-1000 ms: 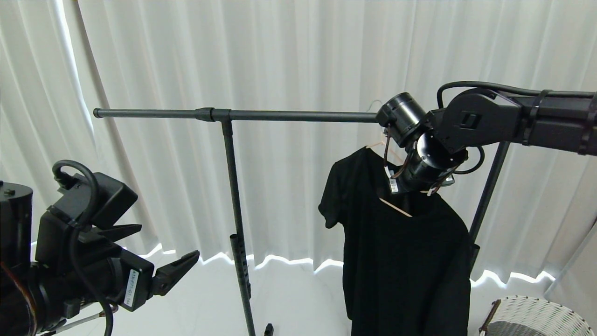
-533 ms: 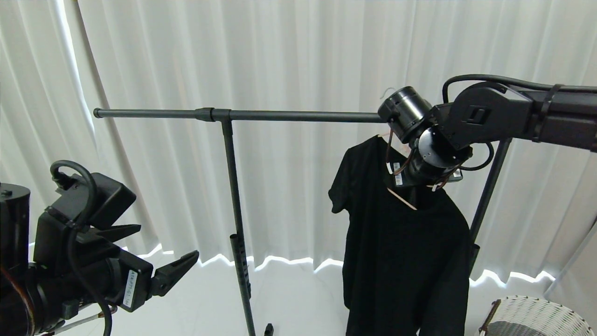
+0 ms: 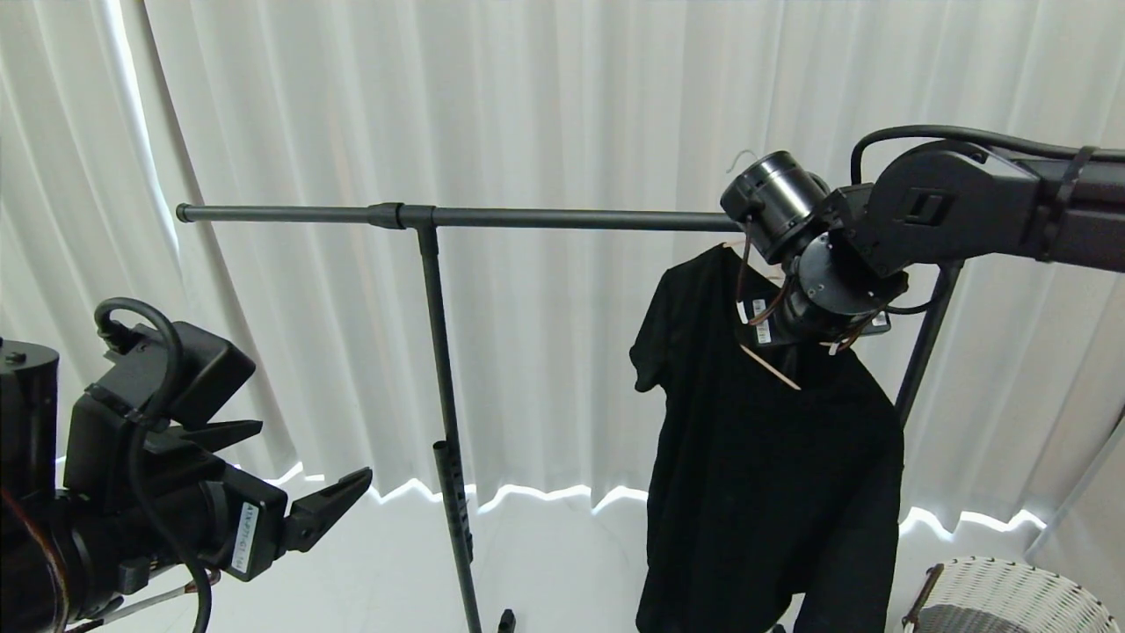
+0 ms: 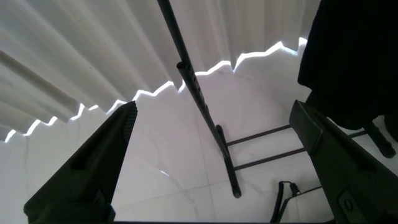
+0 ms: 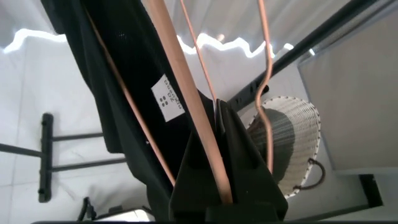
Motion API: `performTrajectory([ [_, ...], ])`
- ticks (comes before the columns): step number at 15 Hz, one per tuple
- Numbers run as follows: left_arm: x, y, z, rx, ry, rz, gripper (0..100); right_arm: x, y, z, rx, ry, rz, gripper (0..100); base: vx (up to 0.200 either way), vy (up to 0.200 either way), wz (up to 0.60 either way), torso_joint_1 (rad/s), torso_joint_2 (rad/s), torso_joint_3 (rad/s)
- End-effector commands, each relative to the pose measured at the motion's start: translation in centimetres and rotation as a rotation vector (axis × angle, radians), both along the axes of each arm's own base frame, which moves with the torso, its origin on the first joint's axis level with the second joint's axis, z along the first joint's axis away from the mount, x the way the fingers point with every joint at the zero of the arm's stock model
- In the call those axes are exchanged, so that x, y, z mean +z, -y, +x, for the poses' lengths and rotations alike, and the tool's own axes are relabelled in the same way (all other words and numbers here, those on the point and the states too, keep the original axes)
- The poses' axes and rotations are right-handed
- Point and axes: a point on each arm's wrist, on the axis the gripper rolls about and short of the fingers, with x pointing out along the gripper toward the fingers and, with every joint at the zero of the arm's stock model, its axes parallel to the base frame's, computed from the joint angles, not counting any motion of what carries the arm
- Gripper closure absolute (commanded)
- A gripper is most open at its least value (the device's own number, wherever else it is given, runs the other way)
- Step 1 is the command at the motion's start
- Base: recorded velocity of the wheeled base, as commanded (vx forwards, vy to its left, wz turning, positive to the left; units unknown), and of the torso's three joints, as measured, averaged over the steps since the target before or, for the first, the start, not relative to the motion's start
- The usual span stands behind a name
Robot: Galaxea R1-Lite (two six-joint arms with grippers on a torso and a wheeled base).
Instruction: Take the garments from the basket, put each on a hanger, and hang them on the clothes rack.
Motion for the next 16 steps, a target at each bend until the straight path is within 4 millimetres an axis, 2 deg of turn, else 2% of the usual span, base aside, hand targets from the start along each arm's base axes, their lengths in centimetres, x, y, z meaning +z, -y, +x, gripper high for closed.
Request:
performTrajectory([
  [1,0.0,0.0,0.1,0.001,0.004,-0.001,0,-0.8,0.5,-0.6,-0.005,-0.024,-0.019,100,0.0,0.0,0.0,0.0,0.0,0.0],
  [4,0.0,-0.1,0.2,0.009,0.012,-0.005,0,-0.8,1.8,-2.3,0.017,-0.051,-0.057,100,0.0,0.0,0.0,0.0,0.0,0.0],
  [9,-0.1,0.1,0.8,0.011,0.015,-0.006,0,-2.6,3.8,-5.4,0.039,-0.072,-0.071,100,0.0,0.0,0.0,0.0,0.0,0.0],
  [12,-0.1,0.2,1.2,0.014,0.03,-0.01,0,-3.9,2.4,-5.0,0.081,0.036,-0.005,100,0.0,0.0,0.0,0.0,0.0,0.0],
  [16,-0.1,0.2,1.2,0.016,0.03,-0.01,0,-3.0,2.6,-3.6,0.094,0.09,-0.002,100,0.0,0.0,0.0,0.0,0.0,0.0],
])
